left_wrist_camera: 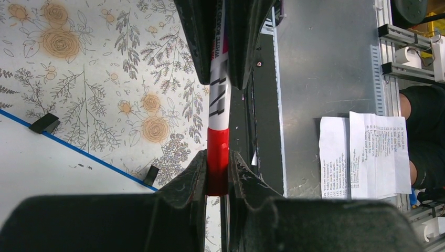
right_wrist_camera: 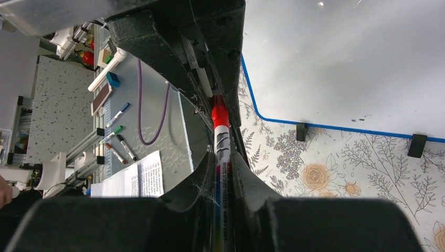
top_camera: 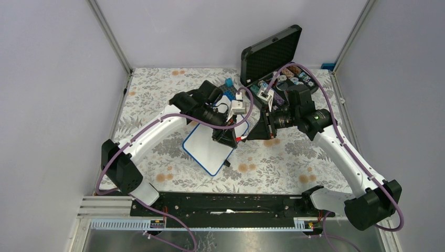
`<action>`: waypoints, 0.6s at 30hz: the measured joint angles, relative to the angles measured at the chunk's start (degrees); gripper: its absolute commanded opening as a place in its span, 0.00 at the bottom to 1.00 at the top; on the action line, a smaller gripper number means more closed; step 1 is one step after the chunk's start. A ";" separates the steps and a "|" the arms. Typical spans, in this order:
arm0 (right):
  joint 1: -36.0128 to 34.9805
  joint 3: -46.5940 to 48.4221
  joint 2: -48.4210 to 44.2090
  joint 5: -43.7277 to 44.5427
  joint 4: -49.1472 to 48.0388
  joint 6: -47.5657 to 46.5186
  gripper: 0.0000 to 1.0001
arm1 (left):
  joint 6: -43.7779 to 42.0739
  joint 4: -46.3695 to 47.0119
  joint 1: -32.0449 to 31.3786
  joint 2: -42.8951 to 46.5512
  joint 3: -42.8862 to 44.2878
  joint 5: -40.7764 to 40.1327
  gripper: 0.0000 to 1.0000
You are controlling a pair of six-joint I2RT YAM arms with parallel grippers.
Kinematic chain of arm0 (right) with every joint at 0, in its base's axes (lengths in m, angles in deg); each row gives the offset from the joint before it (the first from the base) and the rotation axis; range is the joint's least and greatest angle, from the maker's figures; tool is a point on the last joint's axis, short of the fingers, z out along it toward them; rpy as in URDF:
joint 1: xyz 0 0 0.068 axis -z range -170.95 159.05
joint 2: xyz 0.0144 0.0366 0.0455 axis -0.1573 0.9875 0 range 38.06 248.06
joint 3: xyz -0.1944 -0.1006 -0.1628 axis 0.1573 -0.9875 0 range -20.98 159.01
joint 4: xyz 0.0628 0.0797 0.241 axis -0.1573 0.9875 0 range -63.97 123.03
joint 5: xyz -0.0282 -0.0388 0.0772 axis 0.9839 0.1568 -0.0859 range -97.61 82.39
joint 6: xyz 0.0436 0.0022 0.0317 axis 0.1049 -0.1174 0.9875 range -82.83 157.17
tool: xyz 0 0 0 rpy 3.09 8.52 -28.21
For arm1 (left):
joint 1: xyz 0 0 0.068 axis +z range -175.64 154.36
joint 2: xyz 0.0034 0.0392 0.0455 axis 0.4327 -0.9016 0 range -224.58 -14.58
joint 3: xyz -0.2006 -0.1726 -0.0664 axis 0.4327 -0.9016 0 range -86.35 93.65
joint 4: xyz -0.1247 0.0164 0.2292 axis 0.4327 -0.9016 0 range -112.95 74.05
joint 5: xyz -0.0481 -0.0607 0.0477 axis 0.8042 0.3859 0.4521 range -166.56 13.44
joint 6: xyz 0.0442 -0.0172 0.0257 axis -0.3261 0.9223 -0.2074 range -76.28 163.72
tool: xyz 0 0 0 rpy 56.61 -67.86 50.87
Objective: Write a sentence on the whiteboard
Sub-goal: Pass from the left arm to the right, then pass from the right arm to the left
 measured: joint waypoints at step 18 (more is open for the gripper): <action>-0.09 0.00 -0.02 0.44 -0.17 1.57 0.00 | 2.10 2.47 0.44 1.57 -0.04 -2.32 0.32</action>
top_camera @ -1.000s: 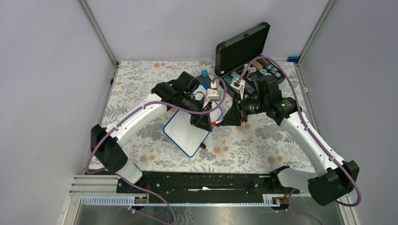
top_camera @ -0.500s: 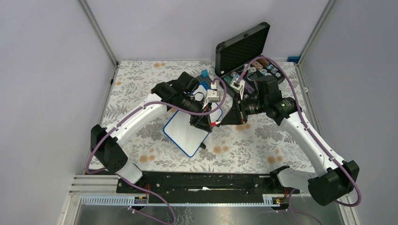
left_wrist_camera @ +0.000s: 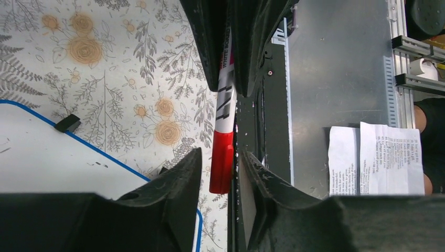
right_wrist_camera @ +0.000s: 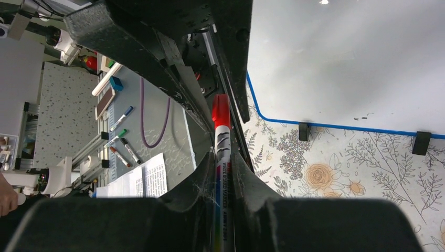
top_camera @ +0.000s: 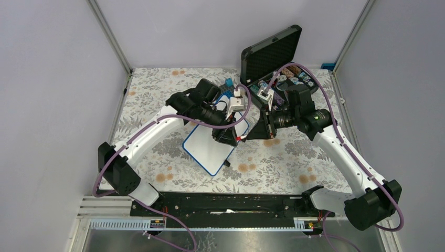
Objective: Write a sentence on the whiteboard
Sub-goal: Pass from the right arm to the left, then open the pen cap from the whiteboard marker.
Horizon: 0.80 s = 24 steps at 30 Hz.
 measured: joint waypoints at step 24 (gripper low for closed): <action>0.04 0.00 0.00 -0.26 -1.84 3.08 0.47 | -0.09 0.52 0.00 0.48 -1.77 1.16 0.00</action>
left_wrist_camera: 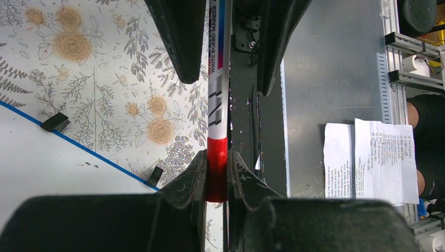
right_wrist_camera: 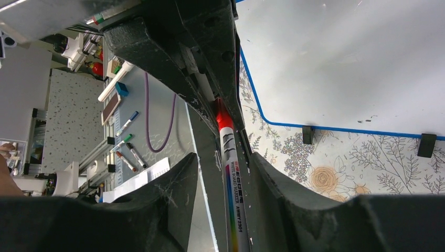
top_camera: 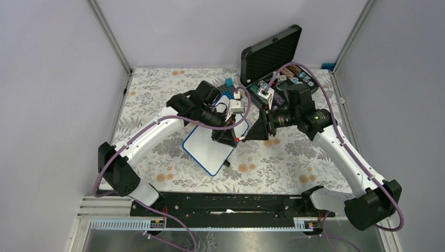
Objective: Write a sentence on the whiteboard
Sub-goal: Open the pen cap from the whiteboard marker.
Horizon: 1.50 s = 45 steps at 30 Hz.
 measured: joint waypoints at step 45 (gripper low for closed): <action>-0.26 -1.99 -0.50 -1.62 0.68 -1.86 0.40 | -0.02 -5.27 -1.42 -3.96 4.31 0.90 0.00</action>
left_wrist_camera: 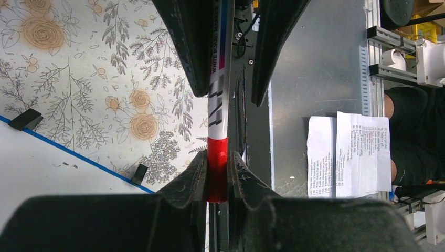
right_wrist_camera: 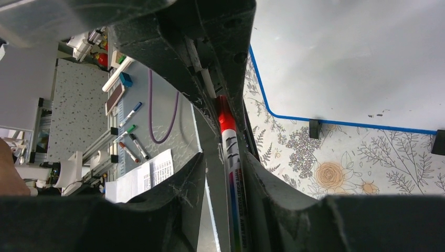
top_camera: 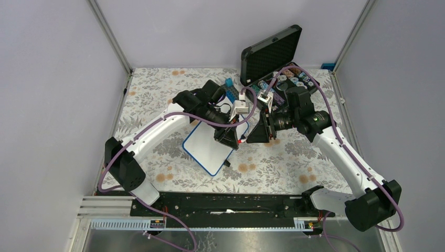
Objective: Write a sentence on the whiteboard
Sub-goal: Open the pen cap from the whiteboard marker.
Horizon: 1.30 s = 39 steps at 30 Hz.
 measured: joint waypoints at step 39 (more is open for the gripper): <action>0.02 2.82 0.42 1.86 4.22 -0.96 0.00 | -1.46 4.59 0.17 2.89 -3.91 1.31 0.00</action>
